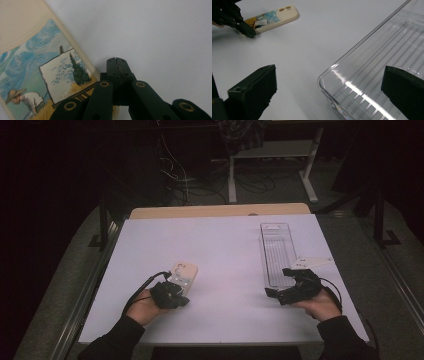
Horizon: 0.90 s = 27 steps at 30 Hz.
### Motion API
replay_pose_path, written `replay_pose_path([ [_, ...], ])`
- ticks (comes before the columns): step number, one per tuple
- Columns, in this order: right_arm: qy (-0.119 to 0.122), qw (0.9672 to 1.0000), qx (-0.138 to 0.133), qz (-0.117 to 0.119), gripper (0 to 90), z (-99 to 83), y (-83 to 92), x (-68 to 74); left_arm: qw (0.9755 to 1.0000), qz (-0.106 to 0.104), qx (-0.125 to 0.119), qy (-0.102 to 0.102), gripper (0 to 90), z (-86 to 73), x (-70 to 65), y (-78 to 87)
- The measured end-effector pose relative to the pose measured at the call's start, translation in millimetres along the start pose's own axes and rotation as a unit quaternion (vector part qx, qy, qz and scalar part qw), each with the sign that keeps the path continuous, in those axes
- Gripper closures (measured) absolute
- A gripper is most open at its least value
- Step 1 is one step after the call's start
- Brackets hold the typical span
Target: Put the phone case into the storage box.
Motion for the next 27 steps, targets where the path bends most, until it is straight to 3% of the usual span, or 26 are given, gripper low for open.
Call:
replay_pose_path([
  [9,0.002,1.0,0.0,-0.001,0.0,-0.1,-0.4,-0.4,0.9994,0.023,-0.007,0.026,90.0,-14.2,19.9,15.7],
  [15,0.0,1.0,0.001,-0.001,0.0,-0.2,-0.3,-0.3,0.9991,0.031,-0.003,0.027,90.0,-19.5,24.8,19.2],
  [18,-0.001,1.0,0.002,-0.001,0.0,-0.4,-0.1,0.0,0.9986,0.047,0.001,0.024,90.0,-22.0,30.1,21.6],
  [20,0.0,1.0,0.001,-0.001,0.0,-0.4,-0.2,-0.1,0.9987,0.045,-0.003,0.026,90.0,-21.8,29.2,20.7],
  [22,0.0,1.0,0.001,-0.001,0.0,-0.4,-0.2,-0.3,0.9988,0.029,-0.017,0.037,90.0,-19.1,25.0,19.2],
  [27,0.003,1.0,-0.005,0.001,0.0,2.1,1.2,2.3,0.9982,0.025,-0.041,0.035,88.5,-10.3,24.1,23.3],
])
Point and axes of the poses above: each handheld gripper's, and its own axes: y roughly backward along the jaws, z roughly out of its top, x roughly to its left, the point moved 8 cm from there along -y, roughly forward along the jaws, and after that the axes turned 2 degrees about -z, right-handed, at the moved point
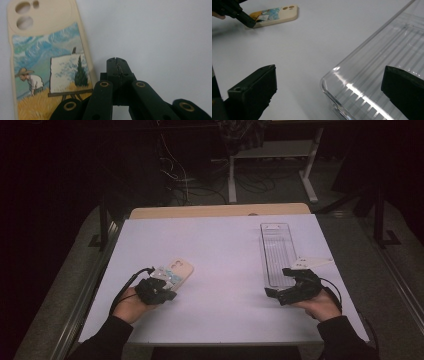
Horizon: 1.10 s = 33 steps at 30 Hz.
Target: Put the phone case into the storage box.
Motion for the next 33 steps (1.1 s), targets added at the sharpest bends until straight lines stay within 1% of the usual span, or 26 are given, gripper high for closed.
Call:
replay_pose_path([
  [1,0.003,1.0,-0.001,0.002,0.0,1.4,0.2,2.1,1.0,0.0,-0.007,0.0,88.5,3.2,1.1,2.0],
  [2,0.007,0.9999,-0.006,0.008,0.0,4.7,-0.6,7.7,0.9998,-0.002,-0.017,0.005,80.5,8.4,2.3,5.9],
  [3,0.007,0.9999,-0.006,0.008,0.0,4.7,-0.6,7.7,0.9998,-0.002,-0.017,0.005,79.8,8.4,2.3,5.9],
  [4,0.012,0.9998,-0.006,0.014,0.0,7.4,-2.5,13.4,0.9997,-0.004,-0.026,-0.001,76.1,14.5,5.6,11.8],
  [6,0.011,0.9998,-0.007,0.016,0.0,8.6,-3.3,15.7,0.9997,-0.003,-0.026,-0.001,71.6,16.9,7.3,15.2],
  [7,0.011,0.9993,-0.018,0.03,0.0,14.7,-5.3,24.0,0.9992,-0.003,-0.04,0.006,67.2,23.1,10.0,19.7],
  [8,0.011,0.9993,-0.018,0.03,0.0,14.7,-5.3,24.0,0.9992,-0.003,-0.04,0.006,64.4,23.1,10.0,19.7],
  [9,0.015,0.9989,-0.023,0.037,0.0,19.4,-7.2,30.1,0.9986,0.0,-0.052,0.011,61.5,27.7,13.1,22.6],
  [11,0.013,0.9985,-0.025,0.046,0.0,23.5,-9.9,37.0,0.9983,0.002,-0.058,0.011,55.8,30.5,15.7,24.6],
  [12,0.013,0.9985,-0.025,0.046,0.0,23.5,-9.9,37.0,0.9983,0.002,-0.058,0.011,53.8,30.5,15.7,24.6],
  [13,0.016,0.9984,-0.026,0.048,0.0,24.8,-11.4,39.0,0.998,-0.002,-0.061,0.019,53.8,32.3,16.5,24.9],
  [15,0.019,0.9979,-0.024,0.057,0.0,27.4,-19.5,46.2,0.9979,-0.004,-0.063,0.017,43.8,34.9,18.9,24.4],
  [16,0.019,0.9979,-0.024,0.057,0.0,27.4,-19.5,46.2,0.998,-0.006,-0.062,0.012,43.8,35.8,20.2,24.5],
  [17,0.019,0.9979,-0.021,0.058,0.0,27.6,-22.4,48.1,0.9977,-0.008,-0.066,0.015,41.2,37.8,21.1,23.8],
  [18,0.024,0.9977,-0.021,0.059,0.0,29.2,-28.5,50.8,0.9974,-0.008,-0.072,0.009,35.6,41.2,24.0,23.4],
  [21,0.024,0.9977,-0.015,0.062,0.0,29.3,-33.3,54.2,0.9968,-0.007,-0.078,0.012,30.9,45.4,27.4,23.5],
  [22,0.025,0.9974,-0.014,0.066,0.0,29.7,-36.9,56.3,0.9969,-0.005,-0.078,0.009,27.6,46.9,29.3,23.9],
  [23,0.027,0.9972,-0.012,0.069,0.0,30.3,-42.4,59.4,0.9969,0.005,-0.079,0.001,22.2,49.6,33.8,23.3],
  [24,0.027,0.9972,-0.012,0.069,0.0,30.3,-42.4,59.4,0.9969,0.005,-0.079,0.001,20.6,49.6,33.8,23.3],
  [25,0.026,0.997,-0.011,0.072,0.0,30.4,-44.5,61.0,0.9968,0.003,-0.079,0.007,20.6,50.8,34.6,22.7],
  [26,0.029,0.9968,-0.008,0.074,0.0,30.3,-47.5,63.4,0.9969,0.003,-0.079,0.002,18.2,51.6,36.3,22.2],
  [28,0.035,0.9962,-0.001,0.08,0.0,29.6,-55.1,68.7,0.9968,0.003,-0.079,0.01,14.5,52.7,36.9,20.6],
  [29,0.035,0.9962,-0.001,0.08,0.0,29.6,-55.1,68.7,0.9967,0.005,-0.08,0.008,14.5,52.9,37.5,20.6],
  [30,0.038,0.9959,-0.001,0.082,0.0,29.6,-57.3,69.6,0.9966,0.008,-0.082,0.003,13.8,53.4,38.9,20.9],
  [31,0.04,0.9956,0.003,0.084,0.0,28.7,-60.1,71.1,0.9962,0.014,-0.086,0.005,13.1,53.4,39.3,20.9],
  [33,0.039,0.995,0.004,0.091,0.0,28.0,-65.7,75.1,0.9958,0.02,-0.09,0.001,7.7,53.5,40.9,22.2],
])
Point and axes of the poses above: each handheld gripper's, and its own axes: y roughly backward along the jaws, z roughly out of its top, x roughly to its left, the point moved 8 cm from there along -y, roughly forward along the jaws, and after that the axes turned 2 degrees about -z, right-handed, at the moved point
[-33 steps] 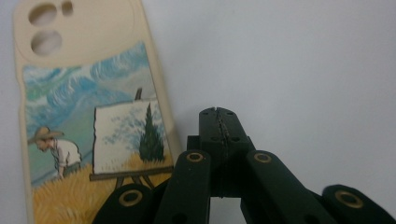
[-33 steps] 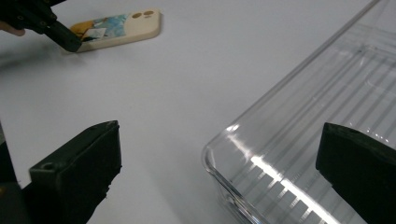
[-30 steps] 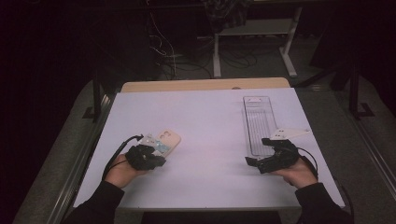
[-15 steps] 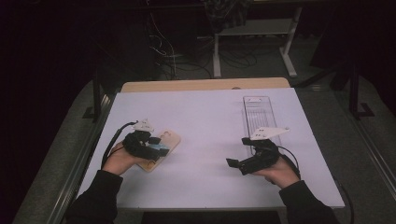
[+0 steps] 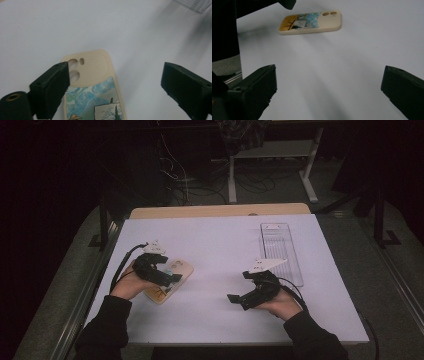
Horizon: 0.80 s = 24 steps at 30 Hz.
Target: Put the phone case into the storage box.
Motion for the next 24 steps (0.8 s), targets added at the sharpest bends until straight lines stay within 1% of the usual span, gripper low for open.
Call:
replay_pose_path([
  [1,0.0,1.0,0.0,0.0,0.0,0.0,0.0,0.0,1.0,0.0,0.002,0.005,7.7,-0.3,-0.2,0.6],
  [3,0.005,1.0,-0.002,0.005,2.0,0.1,-1.2,2.8,1.0,0.004,-0.003,0.008,2.9,-0.2,-0.1,1.1],
  [4,0.004,1.0,-0.003,0.004,2.0,-0.5,-3.3,4.2,1.0,0.006,-0.006,0.005,0.0,-0.1,0.4,1.5],
  [5,0.004,1.0,-0.003,0.004,2.0,-0.5,-3.3,4.2,1.0,0.005,-0.005,0.006,0.0,-0.7,0.2,1.9],
  [6,0.007,0.9999,0.001,0.008,3.0,-1.8,-4.8,6.2,0.9999,0.009,-0.007,0.008,0.0,-0.9,0.8,2.9],
  [8,0.004,0.9999,0.0,0.01,3.1,-2.5,-6.2,7.7,0.9998,0.014,-0.01,0.011,0.0,-1.3,2.4,4.2],
  [9,0.007,0.9999,0.004,0.011,3.0,-4.5,-7.8,8.7,0.9998,0.016,-0.009,0.009,0.0,-1.6,3.3,4.8],
  [11,0.007,0.9999,0.008,0.008,2.0,-7.4,-10.7,9.6,0.9996,0.017,-0.016,0.014,0.0,-0.9,4.4,6.6],
  [12,0.01,0.9999,0.011,0.007,1.5,-9.3,-12.1,9.5,0.9995,0.016,-0.022,0.013,0.0,1.0,6.7,9.0],
  [13,0.01,0.9999,0.011,0.007,1.5,-9.3,-12.1,9.5,0.9995,0.016,-0.022,0.013,0.0,1.0,6.7,9.0],
  [14,0.009,0.9999,0.012,0.006,1.4,-9.9,-12.6,9.6,0.9994,0.017,-0.024,0.02,0.0,1.7,7.0,9.5],
  [16,0.01,0.9999,0.012,0.004,0.9,-11.2,-13.9,9.3,0.9994,0.018,-0.022,0.02,0.0,3.1,9.1,11.0],
  [17,0.01,0.9998,0.015,0.003,0.5,-12.2,-14.7,9.6,0.9992,0.019,-0.026,0.023,0.0,4.5,9.7,10.9],
  [21,0.011,0.9997,0.022,-0.001,0.2,-17.6,-19.2,10.0,0.9988,0.027,-0.028,0.029,0.0,5.2,13.3,11.6],
  [22,0.015,0.9996,0.025,-0.001,0.2,-18.7,-19.8,9.6,0.9987,0.032,-0.027,0.029,0.0,5.0,15.3,12.0],
  [24,0.011,0.9996,0.028,-0.001,0.1,-20.7,-21.3,9.9,0.9986,0.036,-0.028,0.026,0.0,4.9,18.3,12.6],
])
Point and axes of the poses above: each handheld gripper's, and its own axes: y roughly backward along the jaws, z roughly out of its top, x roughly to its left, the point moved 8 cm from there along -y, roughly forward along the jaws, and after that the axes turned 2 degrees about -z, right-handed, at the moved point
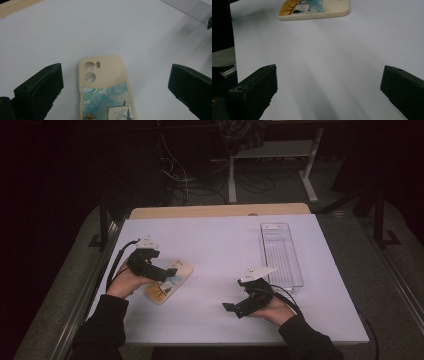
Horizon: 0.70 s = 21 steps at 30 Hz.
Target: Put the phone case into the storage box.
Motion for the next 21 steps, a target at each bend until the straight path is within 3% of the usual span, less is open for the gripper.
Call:
replay_pose_path([
  [4,0.0,1.0,0.002,-0.002,0.1,-1.5,-1.5,-1.4,0.9996,0.017,-0.005,0.021,0.0,0.0,4.8,0.7],
  [6,-0.005,1.0,0.002,-0.005,0.0,-2.0,-1.2,-2.8,0.9995,0.027,-0.005,0.018,0.0,0.3,8.1,2.1],
  [8,-0.005,1.0,0.002,-0.007,0.0,-2.2,-0.9,-3.3,0.9992,0.029,-0.005,0.027,0.0,-0.1,8.0,1.7],
  [9,-0.004,1.0,0.001,-0.007,0.0,-2.0,-0.8,-3.6,0.9993,0.032,0.001,0.019,0.0,-1.9,9.5,1.3],
  [21,-0.001,1.0,0.004,-0.009,0.1,-2.2,-0.3,-5.0,0.9987,0.035,0.018,0.032,0.0,-13.5,11.5,-2.1],
])
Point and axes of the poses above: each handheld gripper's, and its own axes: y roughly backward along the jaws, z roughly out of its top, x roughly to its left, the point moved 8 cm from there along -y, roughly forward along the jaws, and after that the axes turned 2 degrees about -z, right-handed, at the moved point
